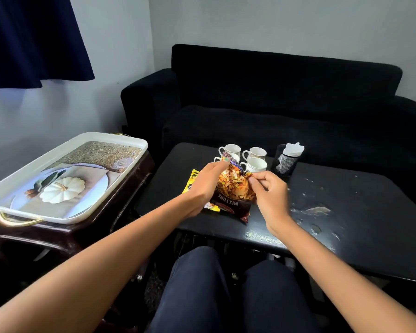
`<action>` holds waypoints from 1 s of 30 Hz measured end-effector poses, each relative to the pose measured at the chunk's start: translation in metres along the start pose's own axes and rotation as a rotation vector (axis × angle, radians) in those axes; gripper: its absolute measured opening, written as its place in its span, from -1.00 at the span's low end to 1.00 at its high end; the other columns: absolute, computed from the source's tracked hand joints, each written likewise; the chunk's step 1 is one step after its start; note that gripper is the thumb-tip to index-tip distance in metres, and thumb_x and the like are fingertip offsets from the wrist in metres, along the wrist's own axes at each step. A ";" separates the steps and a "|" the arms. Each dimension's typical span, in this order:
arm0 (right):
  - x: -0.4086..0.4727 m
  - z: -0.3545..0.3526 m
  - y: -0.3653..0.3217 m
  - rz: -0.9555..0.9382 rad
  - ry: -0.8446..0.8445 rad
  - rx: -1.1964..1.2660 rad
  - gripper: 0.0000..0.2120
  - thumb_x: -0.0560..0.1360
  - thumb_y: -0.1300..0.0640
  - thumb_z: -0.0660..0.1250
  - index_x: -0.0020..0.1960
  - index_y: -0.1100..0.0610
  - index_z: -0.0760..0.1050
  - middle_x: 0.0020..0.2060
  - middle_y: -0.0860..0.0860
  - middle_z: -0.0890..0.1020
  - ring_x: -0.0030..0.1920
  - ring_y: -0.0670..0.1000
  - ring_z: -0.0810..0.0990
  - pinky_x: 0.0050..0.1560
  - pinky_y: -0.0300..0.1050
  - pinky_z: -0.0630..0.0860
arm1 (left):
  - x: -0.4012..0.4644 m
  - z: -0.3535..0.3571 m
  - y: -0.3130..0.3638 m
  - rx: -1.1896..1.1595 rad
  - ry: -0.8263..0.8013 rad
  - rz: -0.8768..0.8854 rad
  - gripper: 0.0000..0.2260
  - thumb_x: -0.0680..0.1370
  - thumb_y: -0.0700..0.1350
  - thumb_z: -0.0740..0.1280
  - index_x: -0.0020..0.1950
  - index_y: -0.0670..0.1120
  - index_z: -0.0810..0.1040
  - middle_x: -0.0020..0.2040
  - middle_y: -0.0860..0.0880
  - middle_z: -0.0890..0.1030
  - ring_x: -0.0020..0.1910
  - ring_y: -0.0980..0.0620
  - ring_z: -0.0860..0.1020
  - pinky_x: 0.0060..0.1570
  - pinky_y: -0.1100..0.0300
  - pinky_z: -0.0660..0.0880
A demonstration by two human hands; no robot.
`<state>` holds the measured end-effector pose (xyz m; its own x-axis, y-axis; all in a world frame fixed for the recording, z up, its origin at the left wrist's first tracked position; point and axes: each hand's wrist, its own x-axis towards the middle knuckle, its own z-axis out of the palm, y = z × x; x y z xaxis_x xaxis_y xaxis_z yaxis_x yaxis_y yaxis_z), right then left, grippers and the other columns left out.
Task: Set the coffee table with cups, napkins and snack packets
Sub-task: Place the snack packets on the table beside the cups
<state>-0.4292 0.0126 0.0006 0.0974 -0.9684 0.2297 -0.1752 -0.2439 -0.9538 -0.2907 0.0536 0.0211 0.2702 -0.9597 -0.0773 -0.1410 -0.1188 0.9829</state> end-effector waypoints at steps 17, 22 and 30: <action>0.001 -0.002 -0.015 0.116 -0.147 0.034 -0.90 0.46 0.09 0.40 -0.22 0.08 0.60 -0.24 0.00 0.67 -0.18 -0.07 0.61 -0.15 -0.21 0.51 | 0.004 -0.010 -0.005 -0.151 0.022 0.040 -0.80 0.56 0.02 0.32 -0.04 -0.07 0.64 -0.13 -0.04 0.70 -0.21 0.08 0.65 -0.16 0.26 0.57; 0.006 -0.004 -0.018 0.135 -0.100 0.079 -0.92 0.44 0.18 0.43 -0.23 0.11 0.59 -0.21 0.04 0.67 -0.18 -0.06 0.61 -0.16 -0.19 0.52 | 0.004 -0.012 -0.003 -0.168 0.053 0.036 -0.80 0.57 0.03 0.31 -0.05 -0.05 0.64 -0.15 -0.01 0.69 -0.22 0.11 0.64 -0.22 0.29 0.52; 0.007 0.003 -0.024 0.226 0.051 0.294 -0.91 0.48 0.24 0.38 -0.21 0.15 0.54 -0.15 0.09 0.62 -0.09 0.03 0.58 0.05 -0.01 0.57 | 0.002 -0.013 0.002 -0.254 0.097 0.002 -0.77 0.57 0.02 0.31 0.01 -0.12 0.63 -0.25 0.05 0.69 -0.38 0.23 0.63 -0.49 0.44 0.43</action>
<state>-0.4219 0.0114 0.0244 0.0382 -0.9992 0.0090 0.1026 -0.0051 -0.9947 -0.2785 0.0547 0.0253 0.3615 -0.9296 -0.0710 0.0984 -0.0377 0.9944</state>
